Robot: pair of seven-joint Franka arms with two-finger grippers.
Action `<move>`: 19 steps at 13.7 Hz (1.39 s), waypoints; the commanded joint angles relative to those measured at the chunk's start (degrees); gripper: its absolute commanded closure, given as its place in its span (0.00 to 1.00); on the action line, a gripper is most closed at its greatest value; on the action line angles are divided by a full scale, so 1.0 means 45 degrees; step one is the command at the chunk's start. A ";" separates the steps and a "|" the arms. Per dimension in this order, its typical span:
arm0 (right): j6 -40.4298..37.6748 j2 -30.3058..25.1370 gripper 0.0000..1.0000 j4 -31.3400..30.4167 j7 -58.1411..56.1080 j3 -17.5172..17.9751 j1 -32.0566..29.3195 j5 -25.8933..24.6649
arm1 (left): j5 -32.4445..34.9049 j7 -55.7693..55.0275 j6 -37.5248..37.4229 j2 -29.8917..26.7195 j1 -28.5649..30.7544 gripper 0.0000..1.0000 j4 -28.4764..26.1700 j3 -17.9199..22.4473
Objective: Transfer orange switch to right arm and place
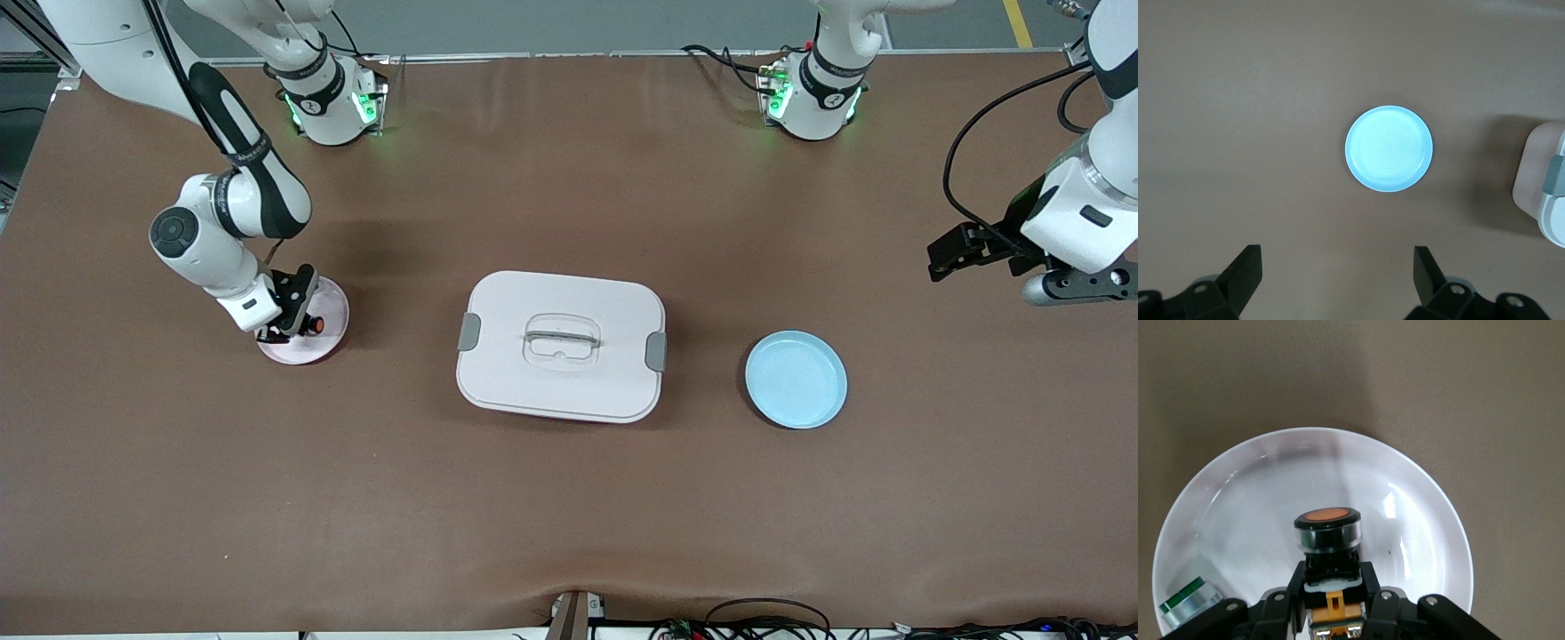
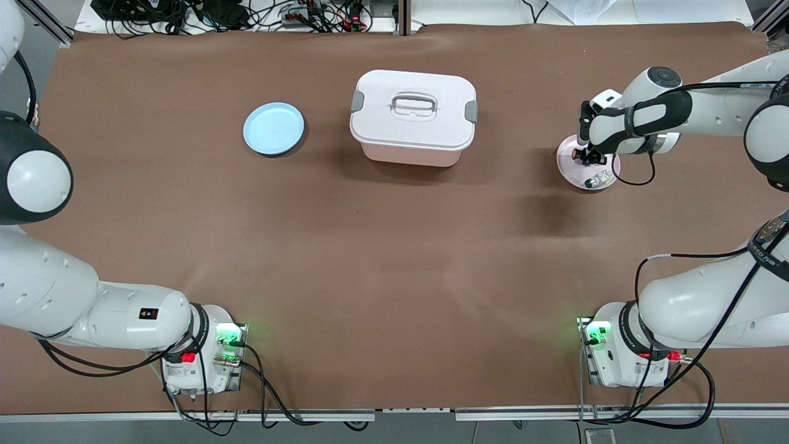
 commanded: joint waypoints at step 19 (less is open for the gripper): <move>-0.7727 -0.1254 0.00 0.3590 0.2429 0.0194 -0.0198 -0.0164 | -0.1096 0.1003 0.0237 -0.1373 0.0686 0.00 -0.0911 0.0113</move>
